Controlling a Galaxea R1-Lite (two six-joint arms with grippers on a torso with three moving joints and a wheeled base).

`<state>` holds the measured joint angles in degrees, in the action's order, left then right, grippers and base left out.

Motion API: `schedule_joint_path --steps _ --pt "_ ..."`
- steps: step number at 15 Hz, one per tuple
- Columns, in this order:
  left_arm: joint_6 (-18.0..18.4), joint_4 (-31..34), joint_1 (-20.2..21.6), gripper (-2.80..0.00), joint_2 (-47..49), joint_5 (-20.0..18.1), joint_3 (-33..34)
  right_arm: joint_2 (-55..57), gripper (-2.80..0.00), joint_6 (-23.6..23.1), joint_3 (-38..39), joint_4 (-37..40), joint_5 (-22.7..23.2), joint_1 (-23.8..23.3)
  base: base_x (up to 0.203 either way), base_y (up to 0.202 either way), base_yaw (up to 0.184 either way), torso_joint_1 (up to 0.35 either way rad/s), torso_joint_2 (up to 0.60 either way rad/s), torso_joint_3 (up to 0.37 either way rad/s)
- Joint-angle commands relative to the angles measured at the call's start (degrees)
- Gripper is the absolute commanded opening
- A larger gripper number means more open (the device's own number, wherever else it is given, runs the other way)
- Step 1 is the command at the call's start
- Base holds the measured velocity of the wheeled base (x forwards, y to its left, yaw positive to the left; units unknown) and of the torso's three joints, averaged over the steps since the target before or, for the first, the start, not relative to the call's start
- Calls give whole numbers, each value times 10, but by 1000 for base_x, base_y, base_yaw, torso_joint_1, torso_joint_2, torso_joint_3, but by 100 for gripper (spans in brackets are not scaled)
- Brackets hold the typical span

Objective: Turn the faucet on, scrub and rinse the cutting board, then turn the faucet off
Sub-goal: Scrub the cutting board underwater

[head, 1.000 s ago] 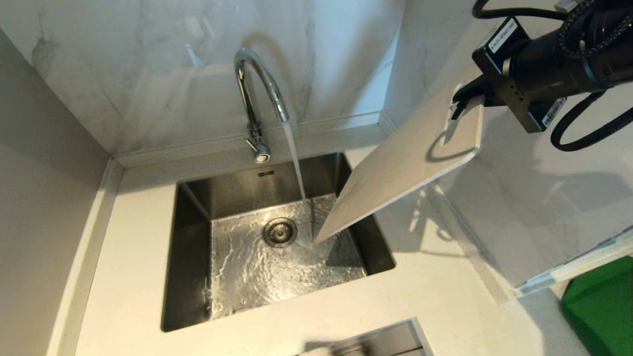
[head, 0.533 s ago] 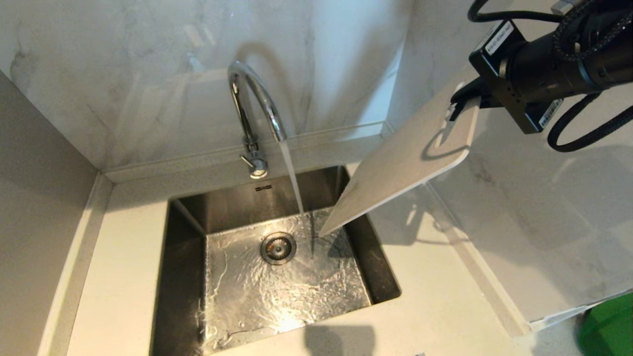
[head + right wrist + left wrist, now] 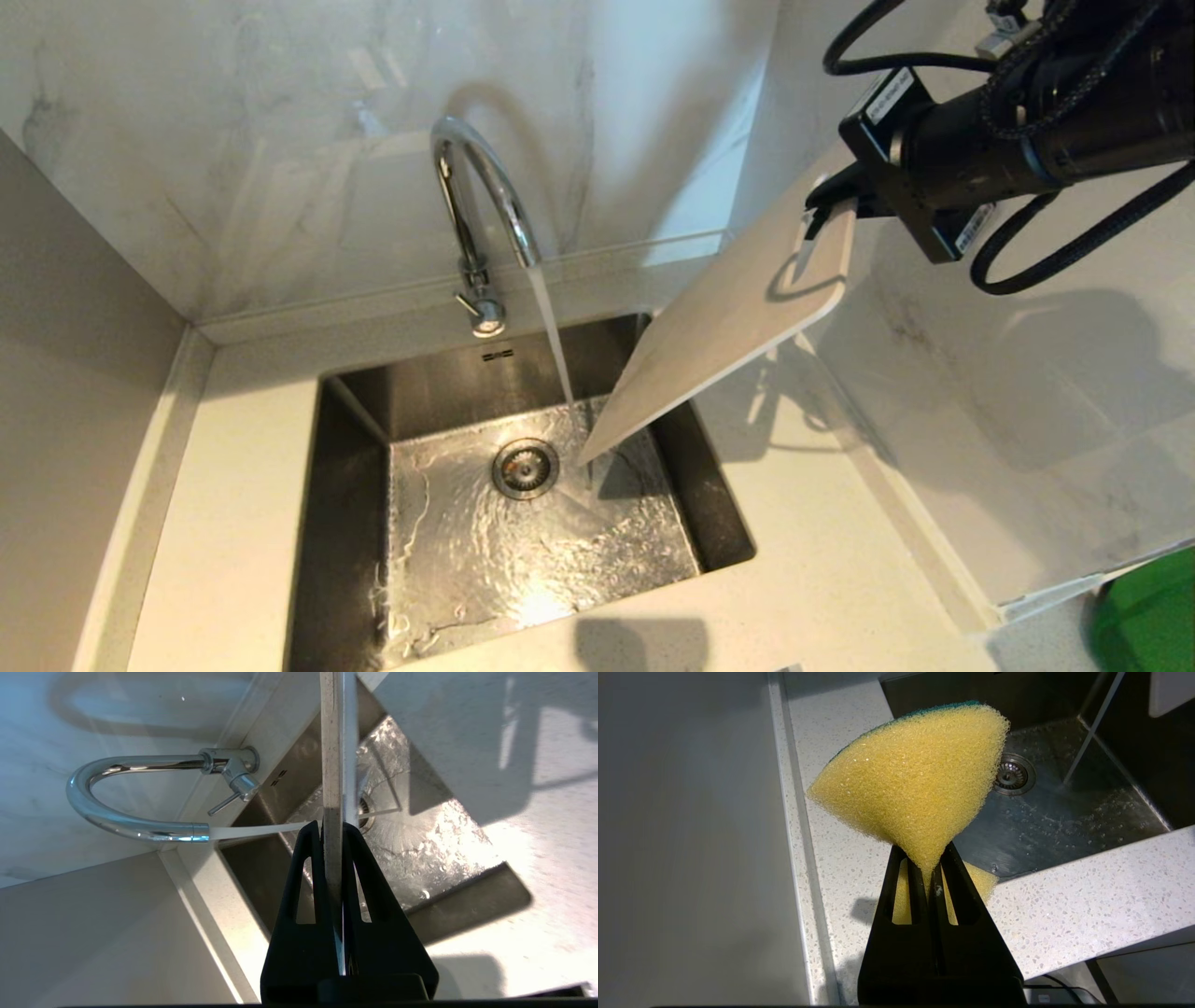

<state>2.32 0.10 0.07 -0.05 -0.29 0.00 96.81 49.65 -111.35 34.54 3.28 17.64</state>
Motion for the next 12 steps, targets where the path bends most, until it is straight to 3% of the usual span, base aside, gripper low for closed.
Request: schedule_joint_path --steps 1,5,12 --pt "0 1 0 -280 0 -1 1 38 -280 16 0 -16 12 1 0 0 0 0 0 0" --pt "-1 0 0 -280 0 -1 1 95 -280 45 0 -70 54 9 0 0 0 0 0 0" --pt "-1 0 0 -280 0 -1 1 155 -280 51 -1 -122 93 36 0 0 0 0 0 0"
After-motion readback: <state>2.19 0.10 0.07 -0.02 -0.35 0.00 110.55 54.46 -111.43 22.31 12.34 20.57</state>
